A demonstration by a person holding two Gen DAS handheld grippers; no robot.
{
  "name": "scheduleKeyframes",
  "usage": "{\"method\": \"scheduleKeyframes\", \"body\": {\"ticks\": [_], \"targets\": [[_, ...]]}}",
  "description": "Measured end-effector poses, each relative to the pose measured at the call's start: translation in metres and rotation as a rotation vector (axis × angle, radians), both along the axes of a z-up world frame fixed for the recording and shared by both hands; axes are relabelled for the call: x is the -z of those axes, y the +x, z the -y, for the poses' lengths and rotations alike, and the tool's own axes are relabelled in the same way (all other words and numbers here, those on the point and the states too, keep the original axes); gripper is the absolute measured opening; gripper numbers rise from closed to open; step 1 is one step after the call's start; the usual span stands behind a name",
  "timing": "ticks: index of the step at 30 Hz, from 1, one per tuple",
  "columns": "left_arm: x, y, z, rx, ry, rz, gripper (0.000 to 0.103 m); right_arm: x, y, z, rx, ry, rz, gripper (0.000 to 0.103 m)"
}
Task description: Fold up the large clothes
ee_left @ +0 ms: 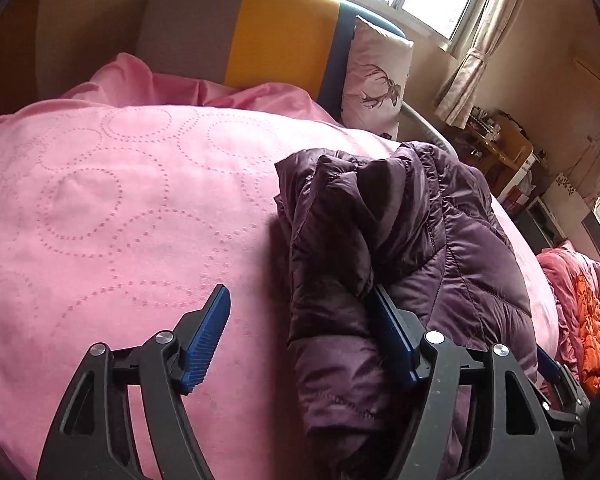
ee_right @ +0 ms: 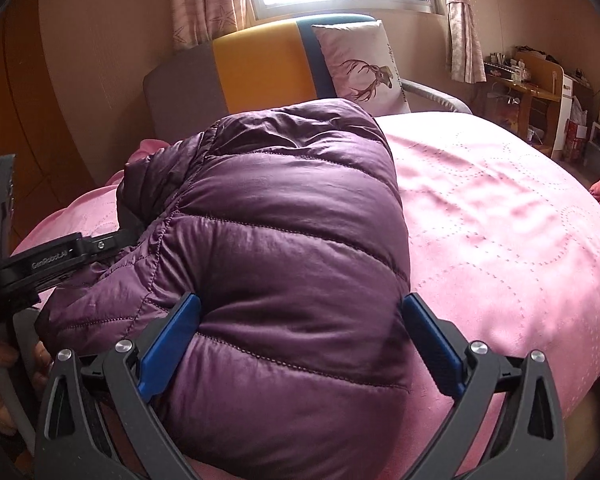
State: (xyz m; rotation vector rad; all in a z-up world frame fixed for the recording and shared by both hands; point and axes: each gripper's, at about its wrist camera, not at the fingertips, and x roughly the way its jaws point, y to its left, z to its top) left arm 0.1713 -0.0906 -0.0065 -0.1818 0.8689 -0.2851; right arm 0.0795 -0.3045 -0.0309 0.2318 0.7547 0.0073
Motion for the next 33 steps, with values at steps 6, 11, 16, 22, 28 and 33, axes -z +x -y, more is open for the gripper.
{"method": "scheduleKeyframes", "body": {"ticks": [6,11,16,22,28,33], "targets": [[-0.019,-0.037,-0.007,-0.024,0.051,0.079,0.078,-0.012,-0.026,-0.022,0.057,-0.077,-0.024,0.101],[-0.03,-0.059,-0.009,-0.029,0.08,0.133,0.09,-0.025,-0.052,-0.04,0.068,-0.128,0.004,0.101],[-0.033,-0.078,-0.013,-0.032,0.093,0.161,0.092,-0.037,-0.074,-0.043,0.126,-0.12,0.047,0.101],[-0.036,-0.095,-0.015,-0.039,0.112,0.185,0.098,-0.046,-0.088,-0.039,0.195,-0.118,0.073,0.101],[-0.034,-0.109,-0.01,-0.022,0.146,0.194,0.099,-0.046,-0.095,-0.044,0.213,-0.148,0.069,0.101],[-0.029,-0.117,-0.006,-0.01,0.167,0.189,0.099,-0.046,-0.101,-0.048,0.233,-0.191,0.079,0.101]]}}
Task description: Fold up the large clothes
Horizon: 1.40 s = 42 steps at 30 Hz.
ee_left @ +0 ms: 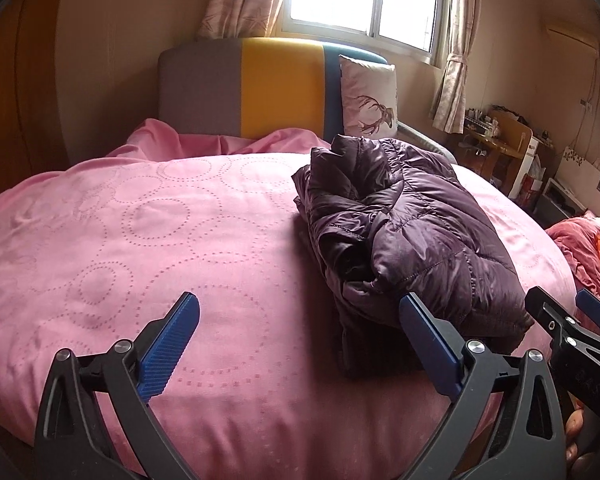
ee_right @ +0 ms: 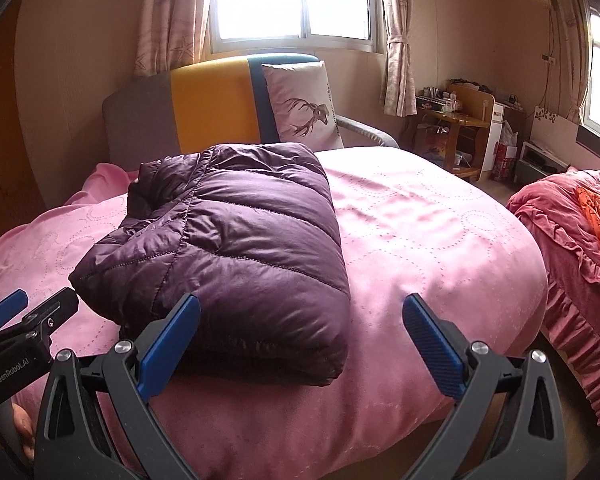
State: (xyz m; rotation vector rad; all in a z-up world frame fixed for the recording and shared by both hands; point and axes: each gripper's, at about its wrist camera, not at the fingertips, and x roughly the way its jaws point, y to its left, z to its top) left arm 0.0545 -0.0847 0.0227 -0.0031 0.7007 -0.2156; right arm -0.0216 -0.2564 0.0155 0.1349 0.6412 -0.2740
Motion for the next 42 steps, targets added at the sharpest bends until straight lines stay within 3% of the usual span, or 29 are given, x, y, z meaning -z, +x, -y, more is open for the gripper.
{"method": "scheduleKeyframes", "body": {"ticks": [8,15,42], "targets": [[0.002,0.0,0.003,-0.023,0.056,0.006,0.099,0.006,0.002,0.0,0.026,0.024,-0.034,0.101],[-0.001,-0.003,0.002,-0.028,0.035,0.021,0.099,0.004,-0.001,-0.003,0.035,0.083,-0.022,0.101],[-0.006,-0.013,0.003,-0.034,0.034,0.06,0.099,-0.004,-0.006,-0.016,0.034,0.01,0.019,0.101]]}}
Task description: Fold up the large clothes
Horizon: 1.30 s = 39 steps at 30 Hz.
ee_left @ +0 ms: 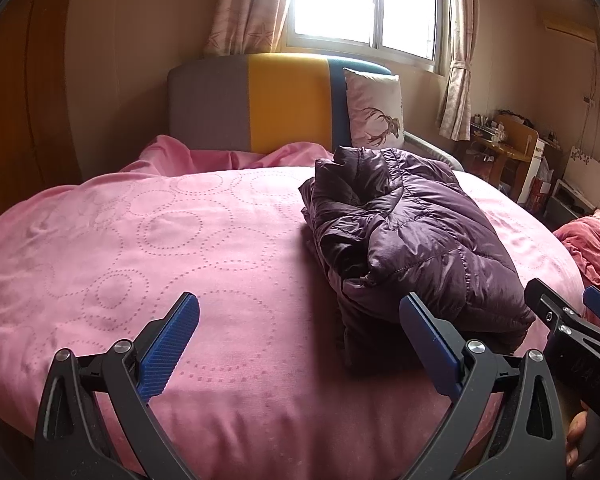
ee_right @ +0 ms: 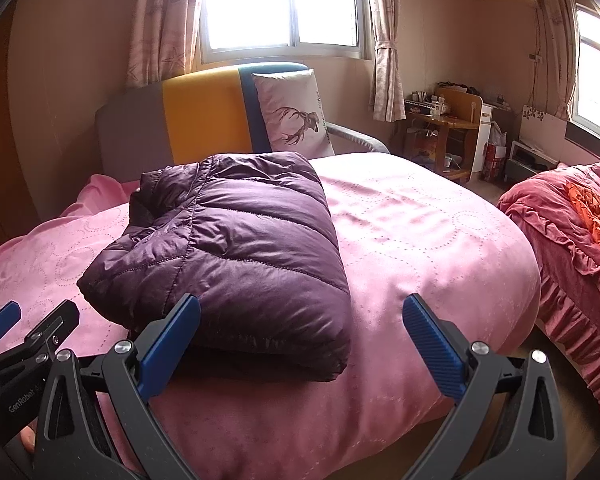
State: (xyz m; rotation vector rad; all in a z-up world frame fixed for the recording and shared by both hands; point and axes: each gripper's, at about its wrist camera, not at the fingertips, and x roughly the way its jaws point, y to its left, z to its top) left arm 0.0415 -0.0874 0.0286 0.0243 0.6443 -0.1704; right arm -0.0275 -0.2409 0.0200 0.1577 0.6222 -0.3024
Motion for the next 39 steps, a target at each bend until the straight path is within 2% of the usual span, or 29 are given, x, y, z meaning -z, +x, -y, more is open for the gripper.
{"method": "scheduleKeyframes", "body": {"ticks": [11,16,20,39], "targets": [[-0.003,-0.004,-0.001,-0.008,-0.002,0.019,0.099,-0.003,-0.002,-0.003,-0.004,-0.009,0.011,0.101],[0.0,-0.003,0.003,-0.023,0.043,-0.006,0.099,0.008,0.008,-0.005,-0.023,0.03,-0.096,0.101],[0.004,-0.001,0.0,-0.021,0.022,-0.042,0.099,0.016,0.011,-0.004,-0.015,0.043,-0.134,0.101],[0.003,-0.005,0.005,-0.006,0.023,-0.06,0.099,0.008,0.009,-0.008,-0.017,-0.018,-0.116,0.101]]}}
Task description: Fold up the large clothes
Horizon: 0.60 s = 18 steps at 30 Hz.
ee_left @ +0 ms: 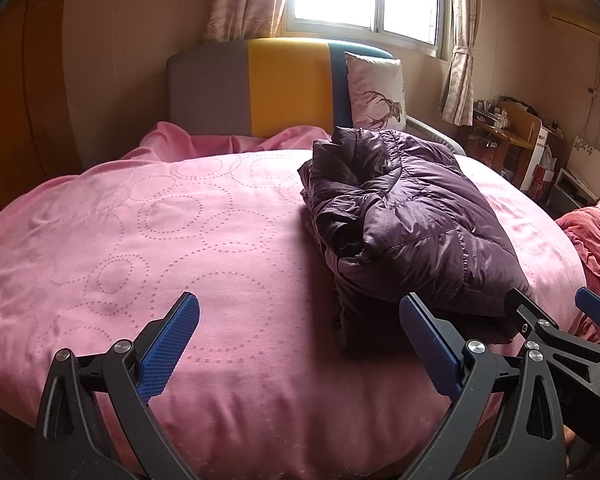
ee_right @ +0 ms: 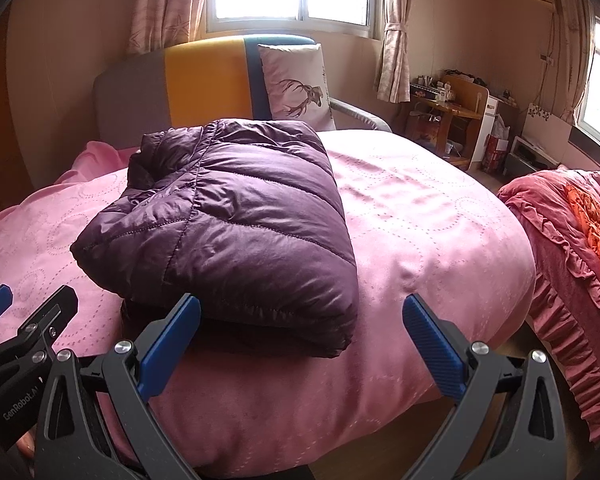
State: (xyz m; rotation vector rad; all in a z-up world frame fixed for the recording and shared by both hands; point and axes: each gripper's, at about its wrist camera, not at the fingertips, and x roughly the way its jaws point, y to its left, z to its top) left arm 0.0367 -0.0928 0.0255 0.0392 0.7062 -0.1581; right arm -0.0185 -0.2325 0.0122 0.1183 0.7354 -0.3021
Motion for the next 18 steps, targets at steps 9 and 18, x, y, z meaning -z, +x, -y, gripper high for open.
{"method": "scheduleKeyframes", "body": {"ticks": [9,18], "targets": [[-0.0018,0.0009,-0.0003,-0.002,0.003,0.001,0.099,-0.003,-0.0008,-0.0013,-0.002,-0.003,0.016,0.101],[0.0007,0.0023,-0.0034,-0.005,-0.003,-0.01,0.099,0.001,-0.0004,-0.001,-0.003,0.001,0.004,0.101]]}}
